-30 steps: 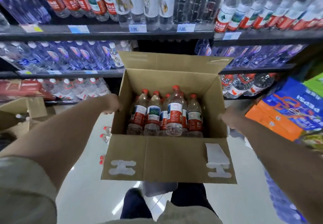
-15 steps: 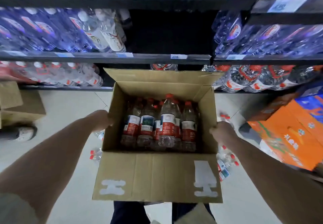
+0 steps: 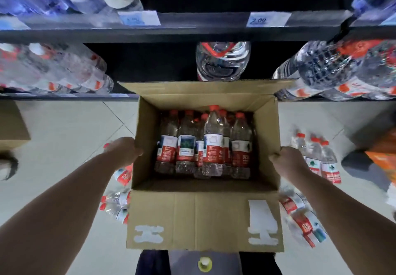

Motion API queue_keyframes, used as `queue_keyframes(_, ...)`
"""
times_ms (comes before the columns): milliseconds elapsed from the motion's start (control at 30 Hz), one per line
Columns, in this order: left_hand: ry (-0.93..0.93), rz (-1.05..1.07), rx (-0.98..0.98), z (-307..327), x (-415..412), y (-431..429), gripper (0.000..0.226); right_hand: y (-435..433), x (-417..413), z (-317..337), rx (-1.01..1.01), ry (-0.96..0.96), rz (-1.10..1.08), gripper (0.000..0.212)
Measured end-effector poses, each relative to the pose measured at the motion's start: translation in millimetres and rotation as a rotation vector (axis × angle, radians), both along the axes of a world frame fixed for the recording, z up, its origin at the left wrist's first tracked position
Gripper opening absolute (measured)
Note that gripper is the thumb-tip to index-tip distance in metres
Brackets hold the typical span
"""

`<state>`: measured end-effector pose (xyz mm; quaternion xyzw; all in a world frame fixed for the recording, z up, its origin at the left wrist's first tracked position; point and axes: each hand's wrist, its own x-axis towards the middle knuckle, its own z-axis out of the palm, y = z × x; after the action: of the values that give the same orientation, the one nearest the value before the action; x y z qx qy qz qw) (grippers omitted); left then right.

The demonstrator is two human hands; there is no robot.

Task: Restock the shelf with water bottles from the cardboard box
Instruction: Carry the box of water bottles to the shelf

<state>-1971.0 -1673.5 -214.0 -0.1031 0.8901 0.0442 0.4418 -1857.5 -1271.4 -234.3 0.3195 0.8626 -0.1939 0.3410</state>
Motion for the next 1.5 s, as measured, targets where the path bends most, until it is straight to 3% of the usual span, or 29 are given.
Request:
queue_keyframes(433, 0.059, -0.046, -0.015, -144.5, -22.3, 5.1, 0.021, 5.1, -5.6, -147.6, 0.016, -0.001, -0.015, 0.026)
queue_keyframes(800, 0.120, -0.059, 0.005, -159.7, -43.8, 7.2, 0.027, 17.5, -36.9, -153.8, 0.036, 0.103, -0.034, 0.023)
queue_keyframes(1233, 0.131, -0.024, -0.044, -176.9, -4.1, 14.5, 0.032, 9.8, -15.6, -175.8, 0.096, 0.130, 0.018, 0.029)
queue_keyframes(1500, 0.061, -0.028, -0.031, -178.4, 34.0, -2.7, 0.033, 4.3, 14.5, -173.6, 0.082, 0.053, 0.059, 0.035)
